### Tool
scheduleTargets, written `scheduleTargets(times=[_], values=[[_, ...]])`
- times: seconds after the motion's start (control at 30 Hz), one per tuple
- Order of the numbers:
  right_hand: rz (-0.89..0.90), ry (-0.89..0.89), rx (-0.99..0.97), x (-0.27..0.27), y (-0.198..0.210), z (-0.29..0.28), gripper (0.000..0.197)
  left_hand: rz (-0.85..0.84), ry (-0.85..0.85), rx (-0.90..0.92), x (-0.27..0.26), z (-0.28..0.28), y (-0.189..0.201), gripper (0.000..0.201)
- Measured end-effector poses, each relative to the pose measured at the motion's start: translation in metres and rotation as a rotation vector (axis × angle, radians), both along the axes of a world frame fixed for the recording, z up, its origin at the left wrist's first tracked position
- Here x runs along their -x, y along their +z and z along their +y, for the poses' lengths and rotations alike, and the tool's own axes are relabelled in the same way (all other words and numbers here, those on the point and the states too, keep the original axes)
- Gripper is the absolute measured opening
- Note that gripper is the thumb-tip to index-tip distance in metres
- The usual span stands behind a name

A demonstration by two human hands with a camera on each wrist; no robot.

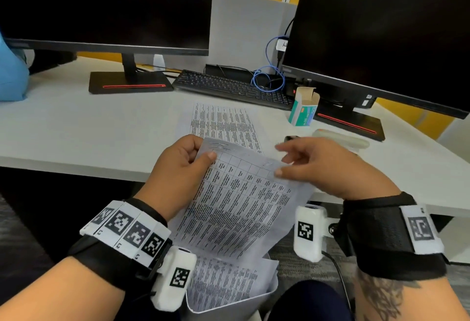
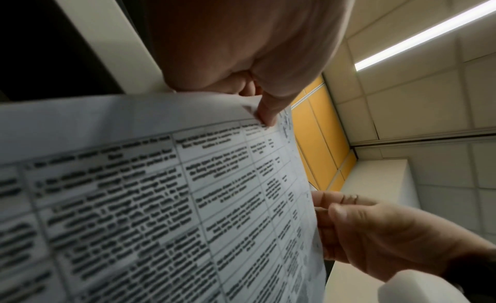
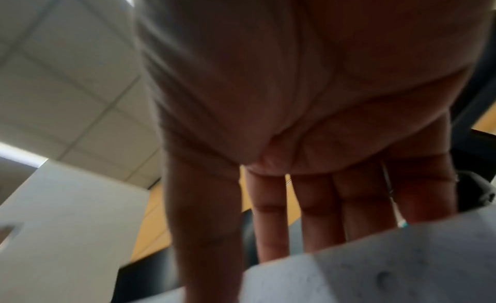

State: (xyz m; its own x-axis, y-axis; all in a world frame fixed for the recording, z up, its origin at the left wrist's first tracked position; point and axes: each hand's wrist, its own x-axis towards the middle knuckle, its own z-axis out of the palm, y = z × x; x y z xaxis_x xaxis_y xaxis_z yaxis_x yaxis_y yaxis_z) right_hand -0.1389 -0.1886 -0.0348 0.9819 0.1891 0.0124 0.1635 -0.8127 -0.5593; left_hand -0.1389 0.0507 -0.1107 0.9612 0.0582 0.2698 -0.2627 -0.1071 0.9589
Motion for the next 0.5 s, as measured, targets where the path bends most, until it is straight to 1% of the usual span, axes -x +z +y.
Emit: scheduleTargets(times=[0.03,0.07,0.1,0.13,0.23,0.33,0.43,0.5], values=[[0.041,0.034,0.062,0.002,-0.002,0.003,0.035,-0.002,-0.014,-0.002,0.001,0.0,-0.002,0.006],[0.06,0.04,0.111,0.004,-0.006,0.007,0.025,0.001,-0.031,-0.009,0.003,-0.001,-0.004,0.005],[0.061,0.031,0.166,0.004,-0.011,0.009,0.016,0.004,-0.053,-0.023,0.004,-0.002,-0.006,0.004],[0.063,0.027,0.219,0.004,-0.016,0.011,0.012,0.004,-0.077,-0.053,0.006,-0.003,-0.009,0.003],[0.1,0.01,0.317,0.006,-0.031,0.013,0.011,0.008,-0.132,-0.19,0.011,-0.007,-0.02,0.009],[0.144,0.022,0.371,0.007,-0.042,0.012,0.009,0.034,-0.196,-0.268,0.012,-0.007,-0.033,0.02],[0.156,0.038,0.422,0.006,-0.053,0.013,0.009,0.042,-0.25,-0.448,0.011,-0.004,-0.045,0.018],[0.156,0.041,0.458,0.004,-0.062,0.014,0.009,0.035,-0.251,-0.585,0.008,-0.003,-0.052,0.017]])
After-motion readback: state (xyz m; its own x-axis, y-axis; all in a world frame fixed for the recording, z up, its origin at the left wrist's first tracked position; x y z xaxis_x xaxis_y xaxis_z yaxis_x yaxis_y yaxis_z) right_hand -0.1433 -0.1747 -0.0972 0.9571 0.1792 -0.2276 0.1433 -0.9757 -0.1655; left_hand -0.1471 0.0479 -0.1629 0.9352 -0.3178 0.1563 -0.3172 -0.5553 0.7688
